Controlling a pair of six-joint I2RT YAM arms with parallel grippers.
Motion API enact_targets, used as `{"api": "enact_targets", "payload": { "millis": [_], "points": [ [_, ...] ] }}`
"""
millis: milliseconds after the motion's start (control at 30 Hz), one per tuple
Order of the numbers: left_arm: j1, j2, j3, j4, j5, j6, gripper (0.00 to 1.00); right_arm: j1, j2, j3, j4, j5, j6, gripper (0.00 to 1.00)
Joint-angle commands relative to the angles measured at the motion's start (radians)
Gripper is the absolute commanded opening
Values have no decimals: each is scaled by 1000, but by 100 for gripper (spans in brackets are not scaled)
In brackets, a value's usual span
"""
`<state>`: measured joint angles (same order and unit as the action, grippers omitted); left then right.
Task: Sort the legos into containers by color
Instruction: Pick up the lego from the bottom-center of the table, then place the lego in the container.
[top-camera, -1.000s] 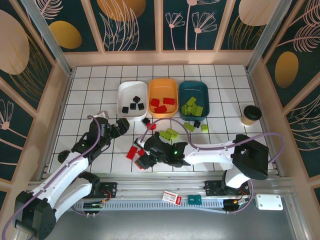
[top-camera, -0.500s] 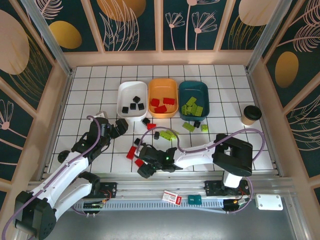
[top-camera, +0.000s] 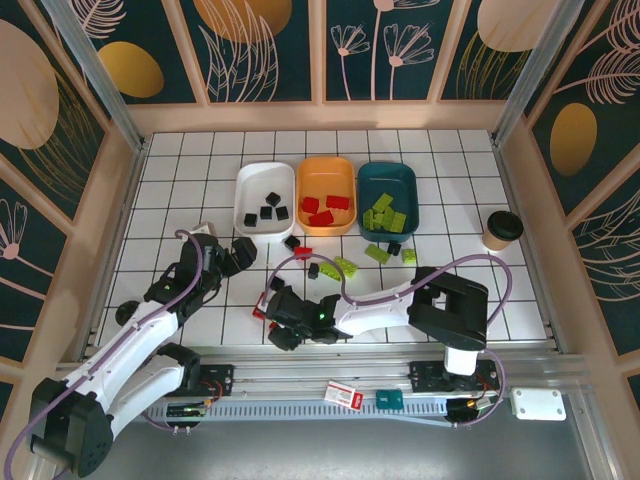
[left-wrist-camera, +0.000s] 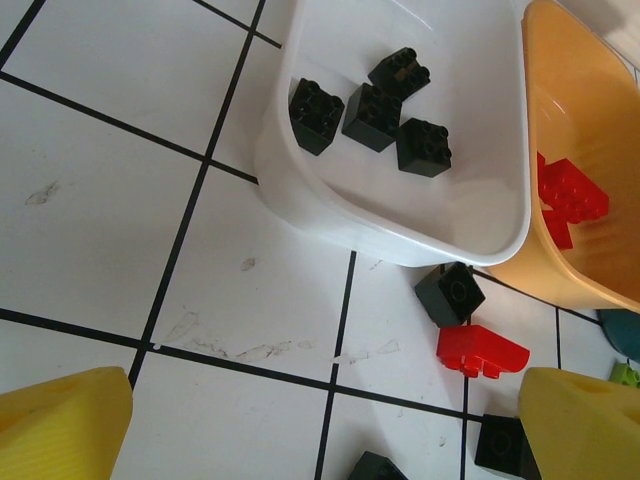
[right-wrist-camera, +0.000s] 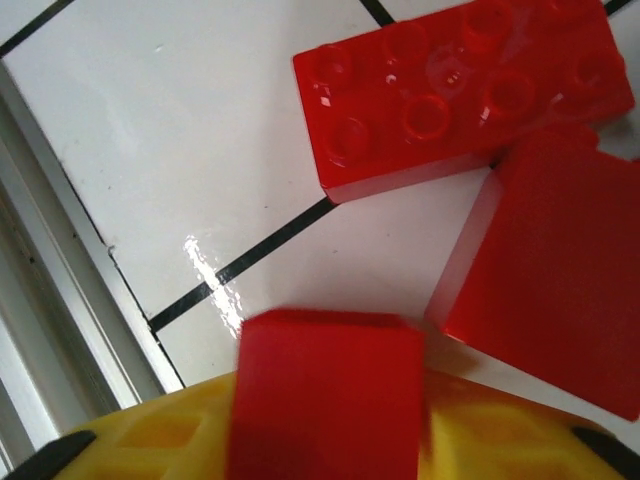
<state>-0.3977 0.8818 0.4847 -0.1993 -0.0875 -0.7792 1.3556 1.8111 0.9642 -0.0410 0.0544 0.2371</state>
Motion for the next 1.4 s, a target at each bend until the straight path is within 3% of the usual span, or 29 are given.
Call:
{"api": "enact_targets", "payload": {
  "millis": [0, 300, 433, 533, 767, 967, 1200, 1300, 1367],
  "points": [
    [-1, 5, 25, -14, 1, 15, 99, -5, -31, -32, 24, -4, 7, 31],
    [-1, -1, 16, 3, 17, 27, 99, -55, -299, -197, 24, -3, 53, 18],
    [-2, 0, 4, 22, 31, 24, 98, -182, -427, -213, 5, 9, 40, 18],
    [-1, 7, -4, 33, 38, 23, 98, -334, -458, -167, 27, -11, 5, 18],
    [-1, 33, -19, 59, 81, 30, 98, -621, -168, 129, 34, -34, -27, 18],
    [0, 52, -39, 79, 115, 31, 98, -708, 135, 412, -27, -13, -18, 18],
    [-1, 93, -63, 115, 157, 28, 95, -756, 308, 631, -63, 5, 1, 21],
    [-1, 103, -68, 121, 168, 32, 94, -769, 373, 724, -111, 16, 8, 28],
    [-7, 107, -70, 121, 167, 31, 93, -776, 409, 777, -142, 19, 13, 44]
  ]
}}
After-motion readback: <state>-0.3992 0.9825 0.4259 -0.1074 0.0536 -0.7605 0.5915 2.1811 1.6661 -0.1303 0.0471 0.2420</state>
